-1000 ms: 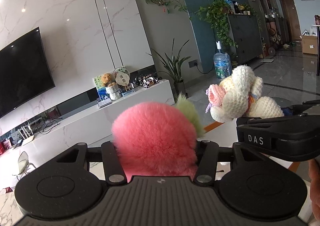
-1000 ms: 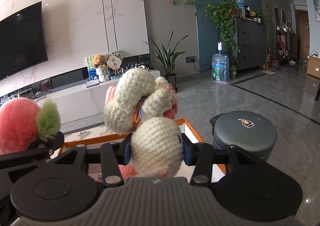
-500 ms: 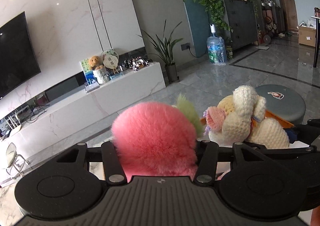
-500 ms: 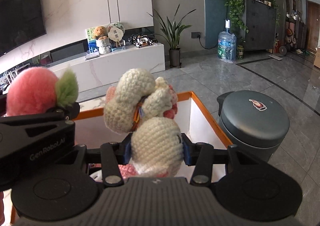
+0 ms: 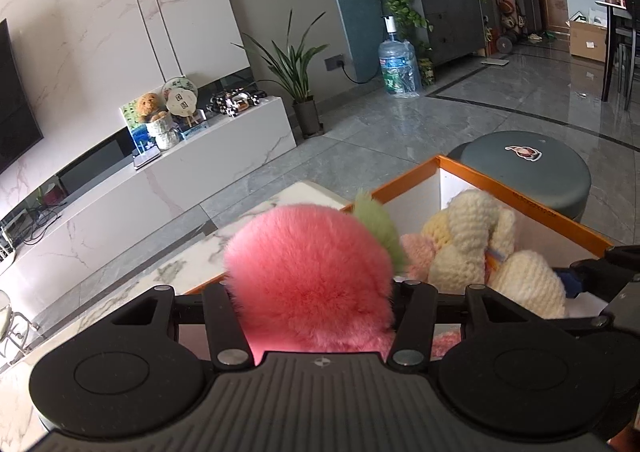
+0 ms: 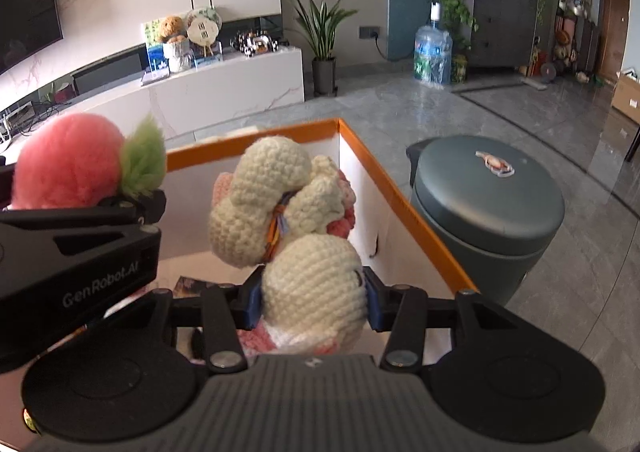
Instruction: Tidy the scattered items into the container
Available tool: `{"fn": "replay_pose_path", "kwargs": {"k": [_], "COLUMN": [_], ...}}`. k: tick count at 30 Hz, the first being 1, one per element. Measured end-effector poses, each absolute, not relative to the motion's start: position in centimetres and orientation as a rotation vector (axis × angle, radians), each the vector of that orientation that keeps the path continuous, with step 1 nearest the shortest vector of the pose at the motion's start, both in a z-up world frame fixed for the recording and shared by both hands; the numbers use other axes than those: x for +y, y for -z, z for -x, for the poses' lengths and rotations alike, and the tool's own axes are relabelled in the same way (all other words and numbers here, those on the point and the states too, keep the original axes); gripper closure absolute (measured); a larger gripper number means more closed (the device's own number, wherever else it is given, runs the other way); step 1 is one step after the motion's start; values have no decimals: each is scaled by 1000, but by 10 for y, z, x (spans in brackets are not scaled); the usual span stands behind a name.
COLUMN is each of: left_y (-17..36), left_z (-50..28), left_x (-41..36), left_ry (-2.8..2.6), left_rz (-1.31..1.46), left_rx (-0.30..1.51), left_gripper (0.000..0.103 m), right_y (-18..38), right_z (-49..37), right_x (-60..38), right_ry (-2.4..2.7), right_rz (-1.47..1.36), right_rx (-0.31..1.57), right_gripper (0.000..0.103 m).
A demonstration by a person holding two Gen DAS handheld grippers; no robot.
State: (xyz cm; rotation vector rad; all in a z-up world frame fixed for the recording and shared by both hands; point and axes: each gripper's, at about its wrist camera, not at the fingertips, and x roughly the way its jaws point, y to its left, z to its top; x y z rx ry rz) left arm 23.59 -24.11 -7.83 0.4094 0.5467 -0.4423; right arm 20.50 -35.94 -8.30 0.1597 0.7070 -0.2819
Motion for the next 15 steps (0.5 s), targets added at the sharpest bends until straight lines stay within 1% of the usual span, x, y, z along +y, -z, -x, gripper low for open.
{"fn": "replay_pose_path", "kwargs": {"k": [15], "left_y": [86], "left_z": [-255], "left_x": [-263], "left_ry": [467], "left_rz": [-453], "left_rx": [600], "left_gripper": [43], "right_y": [88], "right_z": [-203], "right_x": [-361], "right_ry": [268], "right_rz": [-172], "right_rx": [714], "right_gripper": [52]}}
